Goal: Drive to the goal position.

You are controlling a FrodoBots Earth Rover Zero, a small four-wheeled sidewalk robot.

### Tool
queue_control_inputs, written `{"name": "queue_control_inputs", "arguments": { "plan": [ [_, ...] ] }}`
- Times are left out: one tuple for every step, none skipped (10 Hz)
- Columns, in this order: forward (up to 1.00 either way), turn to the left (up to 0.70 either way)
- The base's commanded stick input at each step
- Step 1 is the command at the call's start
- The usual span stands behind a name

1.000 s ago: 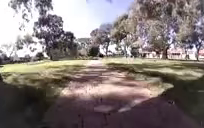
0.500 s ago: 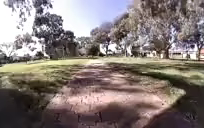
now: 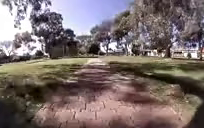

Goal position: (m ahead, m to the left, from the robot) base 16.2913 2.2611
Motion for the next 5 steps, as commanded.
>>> {"name": "queue_control_inputs", "arguments": {
  "plan": [
    [0.70,0.02],
    [0.70,0.02],
    [0.70,0.02],
    [0.70,0.02],
    [0.70,0.08]
  ]
}}
